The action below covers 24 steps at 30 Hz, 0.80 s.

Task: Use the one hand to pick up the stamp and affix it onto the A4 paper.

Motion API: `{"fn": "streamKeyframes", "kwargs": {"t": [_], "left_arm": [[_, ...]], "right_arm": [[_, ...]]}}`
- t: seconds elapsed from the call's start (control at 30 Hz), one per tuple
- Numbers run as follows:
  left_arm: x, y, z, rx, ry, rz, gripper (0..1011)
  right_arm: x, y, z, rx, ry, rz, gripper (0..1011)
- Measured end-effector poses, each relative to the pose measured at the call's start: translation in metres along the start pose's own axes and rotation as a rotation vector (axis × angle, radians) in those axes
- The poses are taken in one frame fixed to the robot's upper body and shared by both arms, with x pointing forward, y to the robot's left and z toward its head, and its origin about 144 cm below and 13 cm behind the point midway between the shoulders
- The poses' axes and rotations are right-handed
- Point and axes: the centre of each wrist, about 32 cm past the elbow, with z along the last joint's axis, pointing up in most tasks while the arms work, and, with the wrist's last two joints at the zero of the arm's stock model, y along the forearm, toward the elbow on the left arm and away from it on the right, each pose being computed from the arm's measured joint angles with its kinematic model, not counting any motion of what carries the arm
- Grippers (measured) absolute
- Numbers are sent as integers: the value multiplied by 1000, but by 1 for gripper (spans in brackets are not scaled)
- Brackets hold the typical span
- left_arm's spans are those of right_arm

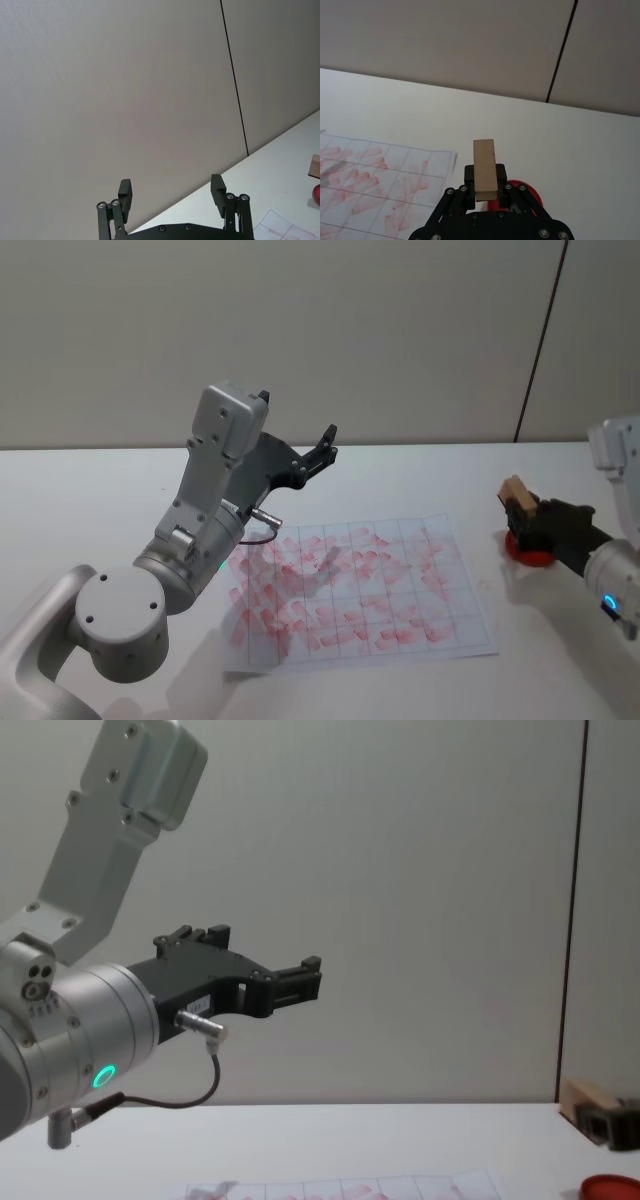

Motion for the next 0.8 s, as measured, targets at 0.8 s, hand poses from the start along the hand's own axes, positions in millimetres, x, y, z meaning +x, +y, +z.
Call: {"fn": "streamKeyframes", "kwargs": {"t": [0.8], "left_arm": [[0, 0, 0, 0, 0, 0, 1001]], "right_arm": [[19, 17, -30, -88, -1, -62, 286]]}}
